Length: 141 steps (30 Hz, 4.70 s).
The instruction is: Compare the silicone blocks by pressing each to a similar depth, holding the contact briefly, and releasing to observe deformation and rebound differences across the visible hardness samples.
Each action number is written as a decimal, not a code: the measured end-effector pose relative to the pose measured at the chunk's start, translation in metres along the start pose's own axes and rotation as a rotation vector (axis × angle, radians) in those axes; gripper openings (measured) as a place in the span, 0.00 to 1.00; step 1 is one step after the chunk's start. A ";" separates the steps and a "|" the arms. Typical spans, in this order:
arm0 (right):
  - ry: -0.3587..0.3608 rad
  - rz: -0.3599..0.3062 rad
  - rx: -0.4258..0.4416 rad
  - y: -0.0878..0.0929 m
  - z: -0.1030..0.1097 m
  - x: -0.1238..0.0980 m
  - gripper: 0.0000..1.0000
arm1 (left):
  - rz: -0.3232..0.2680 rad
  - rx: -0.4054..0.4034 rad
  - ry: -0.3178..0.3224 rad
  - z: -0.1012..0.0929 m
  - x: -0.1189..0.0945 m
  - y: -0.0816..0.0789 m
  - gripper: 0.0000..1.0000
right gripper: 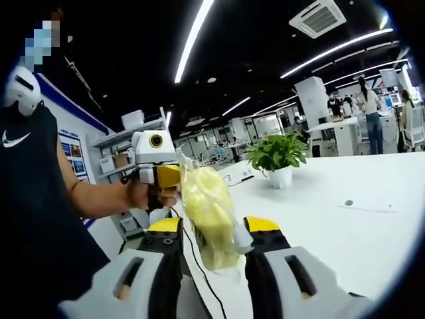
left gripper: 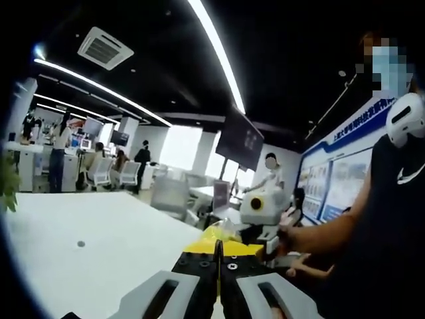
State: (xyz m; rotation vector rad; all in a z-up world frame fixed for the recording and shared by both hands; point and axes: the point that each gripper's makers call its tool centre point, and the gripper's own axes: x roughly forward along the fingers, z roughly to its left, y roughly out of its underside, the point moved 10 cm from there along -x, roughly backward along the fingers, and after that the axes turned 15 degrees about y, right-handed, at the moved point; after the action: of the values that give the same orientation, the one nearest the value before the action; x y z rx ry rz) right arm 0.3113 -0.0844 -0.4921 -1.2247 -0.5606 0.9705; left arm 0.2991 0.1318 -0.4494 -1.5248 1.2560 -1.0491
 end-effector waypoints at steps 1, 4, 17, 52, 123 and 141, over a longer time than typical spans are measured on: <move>0.005 -0.003 0.001 0.000 -0.001 0.000 0.40 | 0.000 0.001 0.001 0.000 0.000 0.000 0.00; 0.032 -0.002 0.010 0.002 -0.004 -0.001 0.53 | 0.001 -0.002 0.000 0.002 0.000 0.000 0.00; 0.208 0.002 -0.062 0.004 -0.016 -0.001 0.96 | -0.030 -0.015 -0.016 0.007 -0.005 0.000 0.00; 0.574 0.005 -0.096 0.068 -0.081 -0.117 0.96 | -0.145 -0.194 -0.158 0.039 -0.034 0.022 0.00; 0.619 0.128 -0.001 0.126 -0.069 -0.140 0.96 | -0.168 -0.631 -0.389 0.092 -0.074 0.149 0.00; 0.640 0.139 0.003 0.131 -0.062 -0.142 0.96 | -0.172 -0.780 -0.451 0.113 -0.091 0.194 0.00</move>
State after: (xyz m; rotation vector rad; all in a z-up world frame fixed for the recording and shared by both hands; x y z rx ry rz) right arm 0.2491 -0.2333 -0.6147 -1.4928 0.0315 0.6346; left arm 0.3466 0.2134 -0.6726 -2.3257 1.2776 -0.2495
